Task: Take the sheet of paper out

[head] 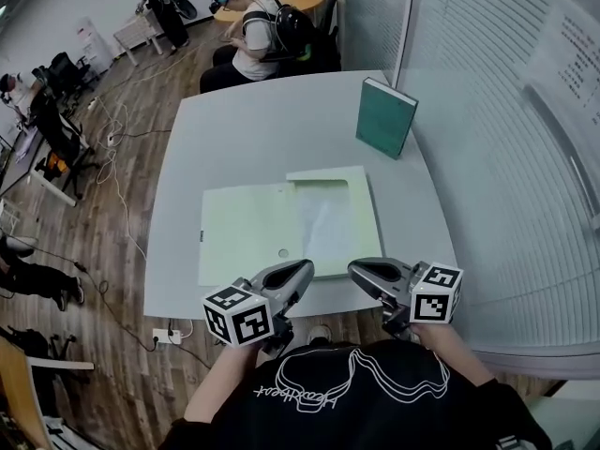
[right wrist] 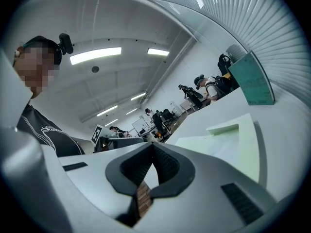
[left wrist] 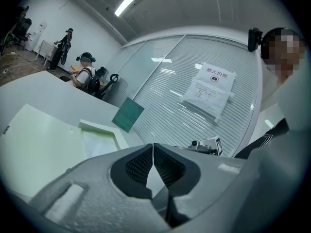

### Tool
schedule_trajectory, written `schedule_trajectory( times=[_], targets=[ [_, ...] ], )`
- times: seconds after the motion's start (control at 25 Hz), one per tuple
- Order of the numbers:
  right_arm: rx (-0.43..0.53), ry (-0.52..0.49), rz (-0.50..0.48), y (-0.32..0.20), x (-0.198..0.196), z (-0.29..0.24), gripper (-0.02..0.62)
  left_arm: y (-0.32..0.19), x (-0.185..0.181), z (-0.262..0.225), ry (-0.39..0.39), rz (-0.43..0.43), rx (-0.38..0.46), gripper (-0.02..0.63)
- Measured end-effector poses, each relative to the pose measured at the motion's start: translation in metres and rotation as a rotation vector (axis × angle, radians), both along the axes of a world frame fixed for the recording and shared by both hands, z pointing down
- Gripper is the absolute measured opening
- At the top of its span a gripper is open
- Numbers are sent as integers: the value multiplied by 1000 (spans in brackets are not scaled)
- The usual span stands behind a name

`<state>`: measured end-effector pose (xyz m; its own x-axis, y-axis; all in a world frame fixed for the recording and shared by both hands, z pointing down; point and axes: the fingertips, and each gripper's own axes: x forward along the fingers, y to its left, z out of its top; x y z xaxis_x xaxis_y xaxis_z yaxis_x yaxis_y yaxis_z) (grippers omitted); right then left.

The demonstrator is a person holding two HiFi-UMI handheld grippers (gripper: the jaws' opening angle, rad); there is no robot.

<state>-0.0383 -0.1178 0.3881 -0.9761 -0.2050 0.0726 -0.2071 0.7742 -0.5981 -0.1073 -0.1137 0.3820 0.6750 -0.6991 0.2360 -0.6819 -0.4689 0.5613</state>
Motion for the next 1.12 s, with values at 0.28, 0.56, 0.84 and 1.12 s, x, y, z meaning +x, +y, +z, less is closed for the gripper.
schedule_trajectory(
  times=[0.28, 0.56, 0.84, 1.12],
  targets=[
    [-35, 5, 86, -32, -14, 13, 9, -40, -21, 19, 9, 76, -34, 14],
    [-63, 35, 165, -43, -18, 24, 9, -67, -39, 39, 9, 118, -67, 15],
    [-81, 56, 205, -53, -17, 36, 9, -93, -52, 74, -1, 120, -141, 61],
    [-105, 66, 224, -66, -3, 35, 9, -109, -50, 94, -34, 107, -204, 119]
  ],
)
